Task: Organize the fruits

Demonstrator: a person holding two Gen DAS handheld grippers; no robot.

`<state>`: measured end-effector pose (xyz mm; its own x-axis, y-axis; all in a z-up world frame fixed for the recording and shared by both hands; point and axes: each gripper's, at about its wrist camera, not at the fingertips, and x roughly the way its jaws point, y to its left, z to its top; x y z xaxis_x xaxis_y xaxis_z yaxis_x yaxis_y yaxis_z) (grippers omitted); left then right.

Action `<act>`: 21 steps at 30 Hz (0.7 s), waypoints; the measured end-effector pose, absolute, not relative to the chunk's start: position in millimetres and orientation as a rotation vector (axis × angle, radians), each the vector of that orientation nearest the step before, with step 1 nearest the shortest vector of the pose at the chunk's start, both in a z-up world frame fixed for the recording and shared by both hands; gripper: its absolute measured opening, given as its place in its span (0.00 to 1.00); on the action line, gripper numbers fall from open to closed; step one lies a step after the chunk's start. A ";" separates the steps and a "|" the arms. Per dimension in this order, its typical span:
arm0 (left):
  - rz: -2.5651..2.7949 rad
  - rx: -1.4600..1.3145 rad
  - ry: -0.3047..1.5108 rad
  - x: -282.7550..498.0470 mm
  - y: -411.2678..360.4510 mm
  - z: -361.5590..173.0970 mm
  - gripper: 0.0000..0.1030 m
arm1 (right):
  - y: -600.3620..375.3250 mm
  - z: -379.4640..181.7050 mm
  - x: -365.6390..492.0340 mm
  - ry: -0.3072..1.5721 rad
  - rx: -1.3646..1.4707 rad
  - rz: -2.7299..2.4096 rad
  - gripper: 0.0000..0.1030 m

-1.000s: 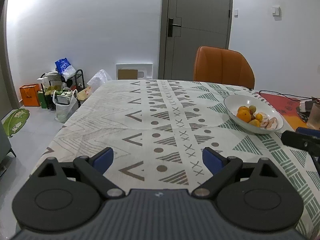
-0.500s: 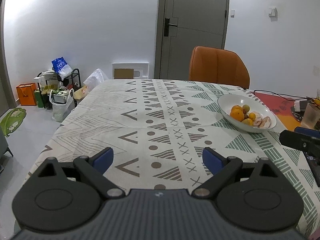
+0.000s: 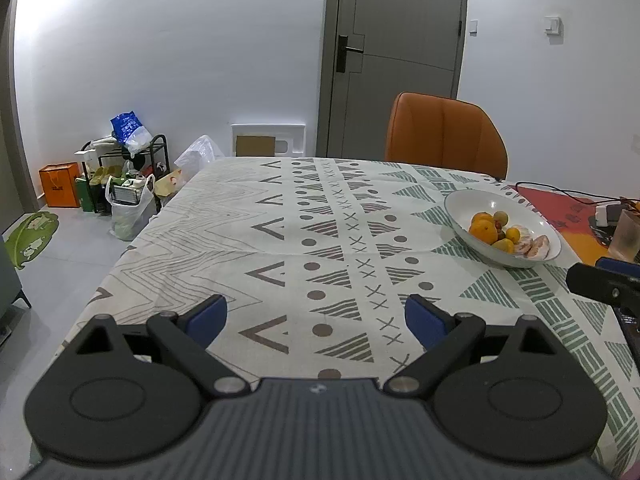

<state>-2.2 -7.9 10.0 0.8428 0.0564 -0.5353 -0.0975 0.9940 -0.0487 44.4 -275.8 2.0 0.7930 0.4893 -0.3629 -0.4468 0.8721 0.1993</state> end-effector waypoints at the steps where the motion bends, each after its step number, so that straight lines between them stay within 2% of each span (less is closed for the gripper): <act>1: 0.083 -0.074 0.562 -1.8 -8.1 9.7 0.92 | -275.7 1.8 44.2 0.419 0.105 0.506 1.00; 21: 0.090 -0.072 0.558 -2.3 -4.5 9.3 0.92 | -273.8 1.5 43.4 0.423 0.105 0.501 1.00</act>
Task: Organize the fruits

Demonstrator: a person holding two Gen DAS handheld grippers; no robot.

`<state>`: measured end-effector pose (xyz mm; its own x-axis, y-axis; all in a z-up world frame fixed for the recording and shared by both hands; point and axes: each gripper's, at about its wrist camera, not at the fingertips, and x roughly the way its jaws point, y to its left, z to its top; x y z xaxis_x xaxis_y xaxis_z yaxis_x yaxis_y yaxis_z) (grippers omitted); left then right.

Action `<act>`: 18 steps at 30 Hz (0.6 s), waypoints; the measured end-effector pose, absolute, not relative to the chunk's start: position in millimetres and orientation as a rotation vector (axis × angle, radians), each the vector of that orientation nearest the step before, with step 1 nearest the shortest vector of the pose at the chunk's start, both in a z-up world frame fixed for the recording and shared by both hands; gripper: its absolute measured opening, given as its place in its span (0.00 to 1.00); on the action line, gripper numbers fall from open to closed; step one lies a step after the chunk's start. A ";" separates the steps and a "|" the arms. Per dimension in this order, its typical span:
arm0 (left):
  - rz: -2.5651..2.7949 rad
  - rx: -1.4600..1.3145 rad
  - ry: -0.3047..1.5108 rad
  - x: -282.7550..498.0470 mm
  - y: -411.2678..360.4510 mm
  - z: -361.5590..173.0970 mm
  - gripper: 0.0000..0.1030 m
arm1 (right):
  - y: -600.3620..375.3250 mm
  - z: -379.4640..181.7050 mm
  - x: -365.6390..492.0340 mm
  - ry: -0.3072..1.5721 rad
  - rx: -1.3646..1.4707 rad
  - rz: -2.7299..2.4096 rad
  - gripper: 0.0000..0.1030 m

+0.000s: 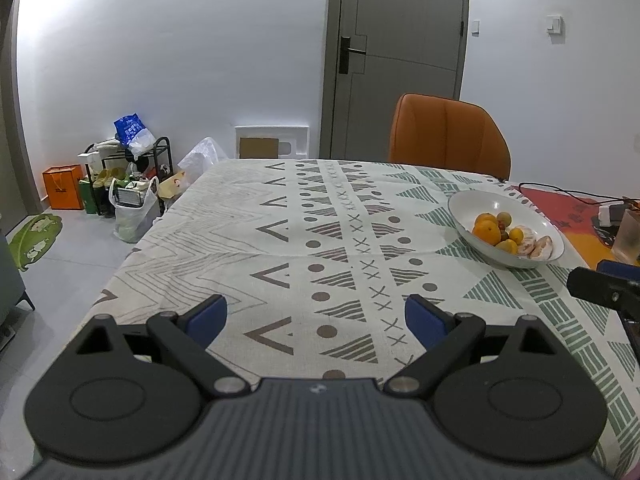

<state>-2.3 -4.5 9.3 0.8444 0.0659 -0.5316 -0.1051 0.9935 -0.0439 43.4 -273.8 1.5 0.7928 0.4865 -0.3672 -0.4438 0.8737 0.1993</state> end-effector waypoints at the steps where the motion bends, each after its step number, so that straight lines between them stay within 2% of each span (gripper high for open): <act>1: 0.091 -0.072 0.557 -2.8 -4.5 9.8 0.92 | -274.0 1.4 43.7 0.423 0.105 0.501 1.00; 18: 0.091 -0.071 0.559 -4.2 -3.9 10.8 0.92 | -273.3 -0.5 44.0 0.429 0.105 0.499 1.00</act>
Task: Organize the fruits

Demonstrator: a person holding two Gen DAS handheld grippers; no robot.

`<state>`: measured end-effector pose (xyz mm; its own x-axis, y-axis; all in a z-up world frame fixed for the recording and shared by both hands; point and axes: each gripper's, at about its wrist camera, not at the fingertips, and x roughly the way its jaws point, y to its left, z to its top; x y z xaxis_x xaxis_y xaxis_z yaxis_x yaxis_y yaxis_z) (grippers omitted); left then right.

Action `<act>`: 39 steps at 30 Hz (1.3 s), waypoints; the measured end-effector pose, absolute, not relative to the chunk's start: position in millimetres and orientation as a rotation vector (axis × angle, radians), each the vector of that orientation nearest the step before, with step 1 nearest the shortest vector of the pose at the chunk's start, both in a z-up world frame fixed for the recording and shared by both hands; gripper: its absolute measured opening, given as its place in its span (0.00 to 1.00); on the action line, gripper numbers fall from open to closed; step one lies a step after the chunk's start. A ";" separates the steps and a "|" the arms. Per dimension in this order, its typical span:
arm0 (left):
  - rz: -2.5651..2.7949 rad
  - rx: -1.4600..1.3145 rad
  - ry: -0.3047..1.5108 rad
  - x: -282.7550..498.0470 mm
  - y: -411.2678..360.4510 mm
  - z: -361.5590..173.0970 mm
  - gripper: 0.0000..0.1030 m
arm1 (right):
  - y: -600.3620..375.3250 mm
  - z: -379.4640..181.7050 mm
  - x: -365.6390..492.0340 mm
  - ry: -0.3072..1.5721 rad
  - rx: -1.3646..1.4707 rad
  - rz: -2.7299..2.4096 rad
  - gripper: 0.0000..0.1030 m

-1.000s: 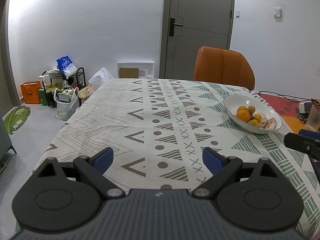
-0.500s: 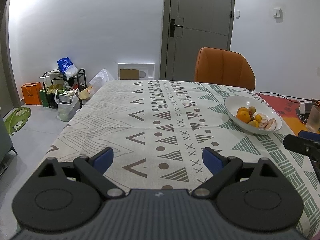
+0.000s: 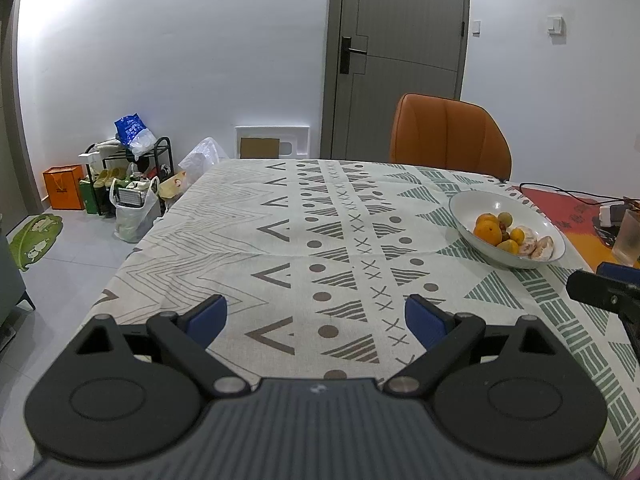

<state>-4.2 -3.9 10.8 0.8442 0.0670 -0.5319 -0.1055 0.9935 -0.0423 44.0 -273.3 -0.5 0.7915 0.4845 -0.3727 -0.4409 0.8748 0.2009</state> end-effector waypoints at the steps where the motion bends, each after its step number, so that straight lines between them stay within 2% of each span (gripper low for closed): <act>1: 0.092 -0.072 0.559 -3.8 -4.5 10.7 0.92 | -273.2 -0.5 44.0 0.429 0.106 0.498 1.00; 34: 0.085 -0.084 0.572 -0.2 -4.4 9.7 0.92 | -276.4 -1.4 43.7 0.424 0.096 0.472 1.00; 39: 0.111 -0.047 0.515 -7.0 -8.9 13.1 0.92 | -281.1 -3.1 44.3 0.427 0.111 0.466 1.00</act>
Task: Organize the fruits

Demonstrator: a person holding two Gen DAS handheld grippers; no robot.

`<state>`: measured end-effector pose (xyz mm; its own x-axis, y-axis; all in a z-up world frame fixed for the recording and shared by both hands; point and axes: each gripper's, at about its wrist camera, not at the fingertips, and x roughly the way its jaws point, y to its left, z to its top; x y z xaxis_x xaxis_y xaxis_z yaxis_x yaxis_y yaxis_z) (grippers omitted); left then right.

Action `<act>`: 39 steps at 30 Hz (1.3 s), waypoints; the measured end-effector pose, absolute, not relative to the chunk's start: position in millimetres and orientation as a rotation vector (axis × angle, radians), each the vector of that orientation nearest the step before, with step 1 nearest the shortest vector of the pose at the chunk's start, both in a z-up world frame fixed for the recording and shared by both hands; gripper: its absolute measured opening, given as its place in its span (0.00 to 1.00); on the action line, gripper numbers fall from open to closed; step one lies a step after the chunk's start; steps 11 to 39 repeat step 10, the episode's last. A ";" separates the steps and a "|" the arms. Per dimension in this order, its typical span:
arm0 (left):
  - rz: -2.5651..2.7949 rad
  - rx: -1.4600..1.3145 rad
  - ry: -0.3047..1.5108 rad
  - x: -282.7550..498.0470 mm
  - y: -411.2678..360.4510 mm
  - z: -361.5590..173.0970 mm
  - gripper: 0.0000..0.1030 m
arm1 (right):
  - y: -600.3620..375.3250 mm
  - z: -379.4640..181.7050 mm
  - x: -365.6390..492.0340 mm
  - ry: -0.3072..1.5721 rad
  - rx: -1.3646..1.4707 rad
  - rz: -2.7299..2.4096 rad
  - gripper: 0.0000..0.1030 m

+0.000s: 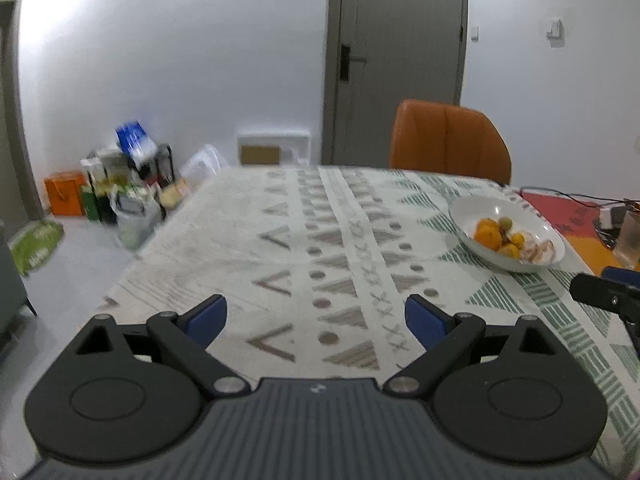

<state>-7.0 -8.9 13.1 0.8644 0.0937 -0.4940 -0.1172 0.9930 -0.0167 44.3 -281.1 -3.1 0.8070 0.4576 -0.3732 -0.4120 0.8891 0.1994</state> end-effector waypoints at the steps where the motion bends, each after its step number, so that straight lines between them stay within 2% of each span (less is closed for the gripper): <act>1: 0.115 -0.039 0.510 -7.8 -8.9 13.9 0.92 | -280.8 -3.1 44.6 0.427 0.109 0.466 1.00; 39: 0.106 -0.049 0.516 -6.6 -5.2 15.5 0.92 | -278.8 -2.7 44.3 0.430 0.103 0.472 1.00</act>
